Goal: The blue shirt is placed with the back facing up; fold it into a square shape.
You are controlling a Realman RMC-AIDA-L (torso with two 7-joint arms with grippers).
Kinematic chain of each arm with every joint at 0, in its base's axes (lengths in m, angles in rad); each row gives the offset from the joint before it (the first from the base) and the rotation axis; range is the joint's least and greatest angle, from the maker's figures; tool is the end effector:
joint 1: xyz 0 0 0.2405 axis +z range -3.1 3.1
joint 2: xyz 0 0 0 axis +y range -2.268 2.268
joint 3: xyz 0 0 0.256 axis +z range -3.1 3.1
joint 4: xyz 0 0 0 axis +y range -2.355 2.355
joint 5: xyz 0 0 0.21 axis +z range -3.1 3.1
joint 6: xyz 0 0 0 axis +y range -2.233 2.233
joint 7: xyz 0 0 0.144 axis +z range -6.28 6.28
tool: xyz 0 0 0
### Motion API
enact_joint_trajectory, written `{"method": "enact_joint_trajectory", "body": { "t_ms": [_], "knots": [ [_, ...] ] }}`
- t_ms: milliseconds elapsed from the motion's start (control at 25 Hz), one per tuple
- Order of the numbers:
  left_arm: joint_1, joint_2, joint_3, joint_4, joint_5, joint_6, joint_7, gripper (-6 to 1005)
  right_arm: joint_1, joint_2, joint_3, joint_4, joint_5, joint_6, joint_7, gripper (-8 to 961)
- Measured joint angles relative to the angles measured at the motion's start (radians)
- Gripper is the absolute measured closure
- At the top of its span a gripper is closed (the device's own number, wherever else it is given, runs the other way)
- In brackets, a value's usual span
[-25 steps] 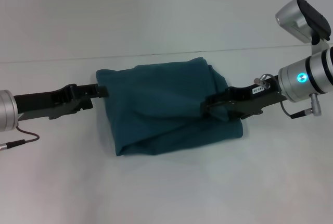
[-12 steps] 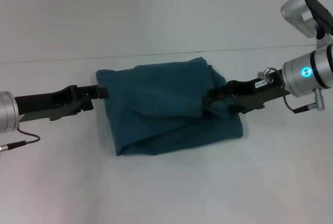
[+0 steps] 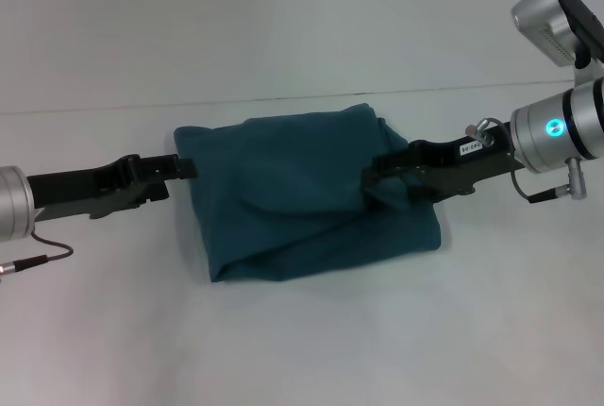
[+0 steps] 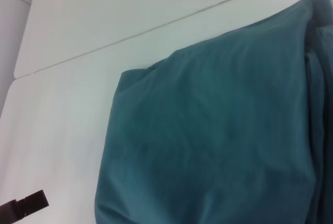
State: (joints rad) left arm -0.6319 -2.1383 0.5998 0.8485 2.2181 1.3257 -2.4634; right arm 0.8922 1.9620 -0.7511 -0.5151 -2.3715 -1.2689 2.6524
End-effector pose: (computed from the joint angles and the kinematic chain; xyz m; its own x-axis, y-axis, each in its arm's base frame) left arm -0.2489 0.3858 0.0180 0.1166 0.8281 0.5483 0.9795 -0.1871 0.0742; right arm 0.2206 0.4270 0.0062 0.1428 -0.9421 -0.3034 -0.9896 -0.1298 -0.0626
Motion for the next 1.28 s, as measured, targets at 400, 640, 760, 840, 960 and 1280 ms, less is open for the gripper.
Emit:
{"method": "enact_joint_trajectory", "body": {
  "t_ms": [400,640,760,840,960,1280],
  "knots": [
    [-0.002,0.0,0.0,0.0,0.0,-0.002,0.0,325,-0.01,-0.005,-0.001,0.0,0.004,0.003,0.007,225],
    [-0.006,0.0,0.0,-0.008,0.0,-0.002,-0.002,326,-0.01,-0.006,0.001,0.0,0.005,0.004,0.008,376],
    [-0.009,0.001,0.0,-0.01,0.0,-0.007,-0.002,326,-0.01,-0.007,0.002,0.0,0.005,0.003,0.008,525],
    [-0.009,0.001,0.0,-0.01,0.0,-0.01,-0.003,326,-0.01,-0.008,0.002,0.0,0.005,0.003,0.008,613],
    [-0.01,0.001,0.001,-0.01,0.0,-0.012,-0.004,326,-0.01,-0.008,0.003,0.0,0.005,0.005,0.007,731],
    [-0.011,0.0,0.002,-0.01,0.0,-0.011,-0.007,327,-0.012,-0.016,0.003,0.0,0.005,0.0,0.002,942]
  ]
}}
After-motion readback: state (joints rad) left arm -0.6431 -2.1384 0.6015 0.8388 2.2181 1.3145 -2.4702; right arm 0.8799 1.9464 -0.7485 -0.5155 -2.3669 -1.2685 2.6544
